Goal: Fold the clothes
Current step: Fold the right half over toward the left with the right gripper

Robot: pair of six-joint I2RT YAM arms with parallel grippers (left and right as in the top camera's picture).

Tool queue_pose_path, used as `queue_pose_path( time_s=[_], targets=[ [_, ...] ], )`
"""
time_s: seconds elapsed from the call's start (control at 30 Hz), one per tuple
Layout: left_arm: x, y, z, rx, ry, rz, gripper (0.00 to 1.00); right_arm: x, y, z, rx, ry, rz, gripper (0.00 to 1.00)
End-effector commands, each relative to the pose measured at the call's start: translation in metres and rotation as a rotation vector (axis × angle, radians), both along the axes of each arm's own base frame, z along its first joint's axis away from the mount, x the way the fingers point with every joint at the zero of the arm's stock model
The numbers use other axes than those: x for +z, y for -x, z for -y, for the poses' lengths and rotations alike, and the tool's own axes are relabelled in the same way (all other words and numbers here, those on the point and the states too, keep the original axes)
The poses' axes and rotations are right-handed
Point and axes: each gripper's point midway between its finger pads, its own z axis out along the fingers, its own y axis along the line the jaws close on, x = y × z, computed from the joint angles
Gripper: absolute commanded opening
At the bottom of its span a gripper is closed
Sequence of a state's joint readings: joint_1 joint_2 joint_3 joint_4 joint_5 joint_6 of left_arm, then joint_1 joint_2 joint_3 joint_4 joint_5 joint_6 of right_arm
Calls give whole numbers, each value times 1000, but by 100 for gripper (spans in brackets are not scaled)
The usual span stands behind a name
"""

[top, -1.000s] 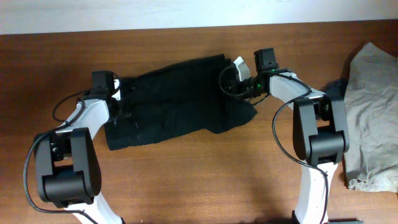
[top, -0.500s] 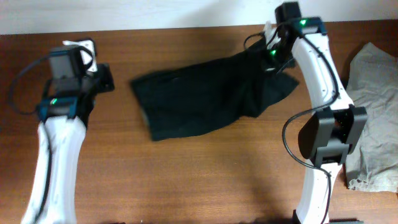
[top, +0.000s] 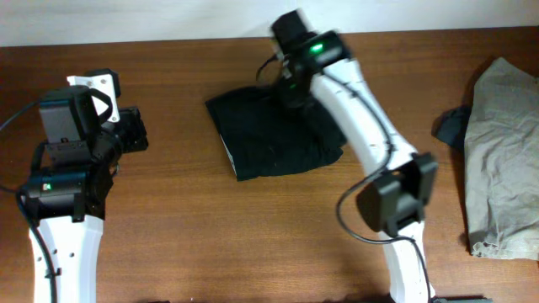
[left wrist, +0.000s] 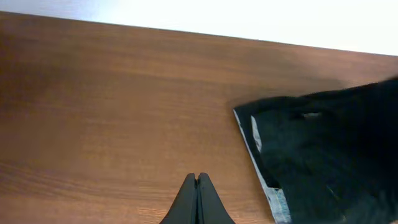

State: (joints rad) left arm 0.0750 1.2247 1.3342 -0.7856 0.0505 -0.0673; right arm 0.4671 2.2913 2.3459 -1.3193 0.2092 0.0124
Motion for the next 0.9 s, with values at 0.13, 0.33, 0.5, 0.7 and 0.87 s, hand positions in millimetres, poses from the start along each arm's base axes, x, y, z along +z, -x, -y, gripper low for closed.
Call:
queue_pose_path(
  time_s=[0.13, 0.33, 0.5, 0.7, 0.87],
  targets=[
    [5, 8, 7, -40, 14, 9, 1, -64, 18, -54, 65, 61, -82, 4],
    [2, 11, 10, -53, 27, -7, 1, -80, 25, -103, 145, -22, -73, 4],
    [-1, 13, 13, -65, 39, -21, 1, -90, 30, -131, 190, -122, -98, 8],
    [-6, 15, 11, -56, 32, -41, 0, -86, 48, -169, 262, -354, -206, 64],
    [-50, 14, 5, -44, 71, -141, 1, -77, 50, -173, 273, -449, -247, 64]
  ],
)
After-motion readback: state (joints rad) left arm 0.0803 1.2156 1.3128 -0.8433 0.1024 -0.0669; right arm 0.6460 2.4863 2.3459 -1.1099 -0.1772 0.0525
